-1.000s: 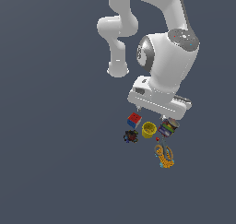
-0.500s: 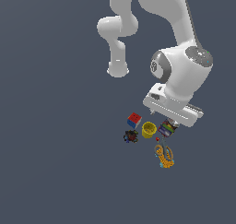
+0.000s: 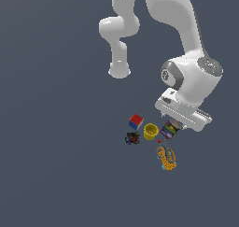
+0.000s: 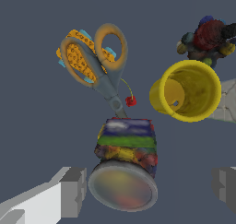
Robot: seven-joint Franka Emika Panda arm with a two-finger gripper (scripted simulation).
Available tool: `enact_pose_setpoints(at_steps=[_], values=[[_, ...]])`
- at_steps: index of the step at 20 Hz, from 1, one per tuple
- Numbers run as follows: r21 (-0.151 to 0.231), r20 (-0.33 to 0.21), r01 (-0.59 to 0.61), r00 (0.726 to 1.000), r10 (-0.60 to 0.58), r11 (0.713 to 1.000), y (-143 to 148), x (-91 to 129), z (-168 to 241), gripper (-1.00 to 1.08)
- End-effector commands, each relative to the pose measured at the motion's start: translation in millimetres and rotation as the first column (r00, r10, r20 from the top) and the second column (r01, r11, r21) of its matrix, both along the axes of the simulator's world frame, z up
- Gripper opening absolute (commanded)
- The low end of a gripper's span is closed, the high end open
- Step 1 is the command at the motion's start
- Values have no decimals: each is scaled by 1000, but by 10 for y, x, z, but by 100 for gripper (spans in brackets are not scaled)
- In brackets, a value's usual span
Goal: Pick up a designated object from a clutter of objects.
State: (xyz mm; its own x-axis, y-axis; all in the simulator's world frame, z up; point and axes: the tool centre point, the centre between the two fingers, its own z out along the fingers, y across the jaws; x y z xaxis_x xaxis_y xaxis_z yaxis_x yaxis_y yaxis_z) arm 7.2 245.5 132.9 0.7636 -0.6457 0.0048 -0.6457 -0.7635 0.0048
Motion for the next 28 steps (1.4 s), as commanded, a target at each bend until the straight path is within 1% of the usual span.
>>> enact_pose_setpoints(at_steps=[1, 7, 13, 22, 27, 28], values=[[3, 0, 20, 1000, -20, 1000, 78, -23, -54, 100], [7, 0, 42, 999, -42, 999, 174, -57, -120, 100], [6, -1, 41, 999, -41, 999, 175, -61, -155, 100], [7, -1, 43, 999, -43, 999, 176, -72, -552, 100], [7, -1, 43, 999, -43, 999, 182, -63, -626, 100], [7, -1, 43, 999, -43, 999, 182, -63, -626, -100]])
